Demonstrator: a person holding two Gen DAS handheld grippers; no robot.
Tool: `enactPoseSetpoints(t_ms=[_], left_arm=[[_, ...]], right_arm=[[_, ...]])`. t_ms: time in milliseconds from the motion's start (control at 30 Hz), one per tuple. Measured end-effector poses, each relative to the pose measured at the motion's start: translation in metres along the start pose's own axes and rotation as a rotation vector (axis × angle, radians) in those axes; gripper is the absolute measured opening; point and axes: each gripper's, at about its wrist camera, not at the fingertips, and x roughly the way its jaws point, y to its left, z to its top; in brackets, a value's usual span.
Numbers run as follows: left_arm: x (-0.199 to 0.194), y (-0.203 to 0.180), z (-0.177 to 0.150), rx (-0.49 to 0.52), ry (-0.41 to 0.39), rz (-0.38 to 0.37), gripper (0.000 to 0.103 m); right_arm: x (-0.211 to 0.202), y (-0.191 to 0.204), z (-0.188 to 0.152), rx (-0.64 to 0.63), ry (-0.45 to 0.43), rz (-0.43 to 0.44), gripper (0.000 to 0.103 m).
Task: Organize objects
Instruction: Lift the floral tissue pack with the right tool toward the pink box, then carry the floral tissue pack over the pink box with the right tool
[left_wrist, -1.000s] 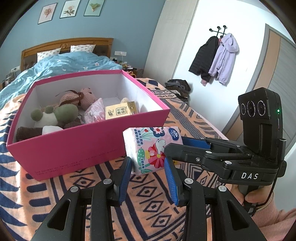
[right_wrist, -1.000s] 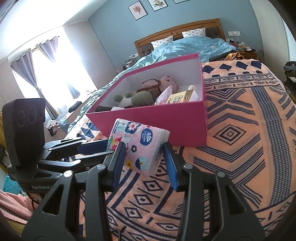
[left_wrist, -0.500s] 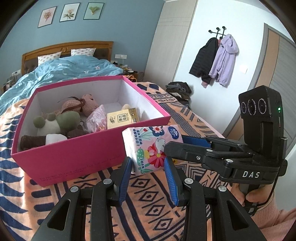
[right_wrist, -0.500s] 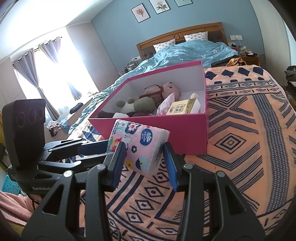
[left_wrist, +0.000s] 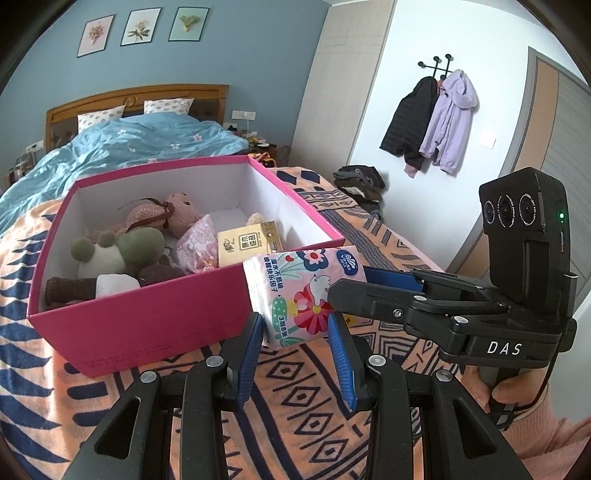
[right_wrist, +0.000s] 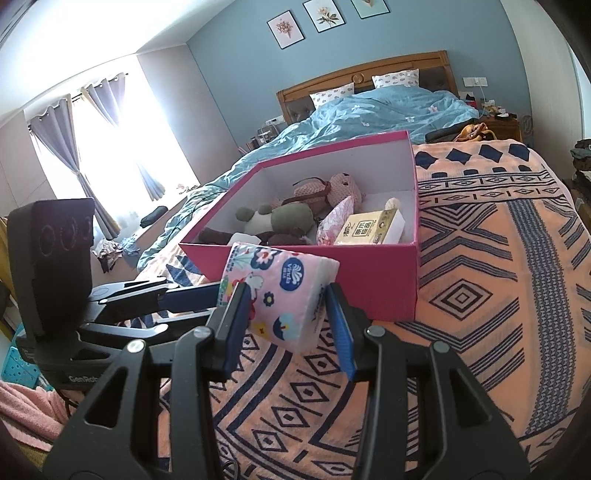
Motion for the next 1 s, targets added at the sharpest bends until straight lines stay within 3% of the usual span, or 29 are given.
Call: enactPoseSetpoints(t_ms=[1000], left_arm=[[0.001, 0.007, 0.018, 0.005, -0.023, 0.019, 0.036]], right_arm=[[0.004, -0.002, 0.015, -0.002, -0.02, 0.01, 0.045]])
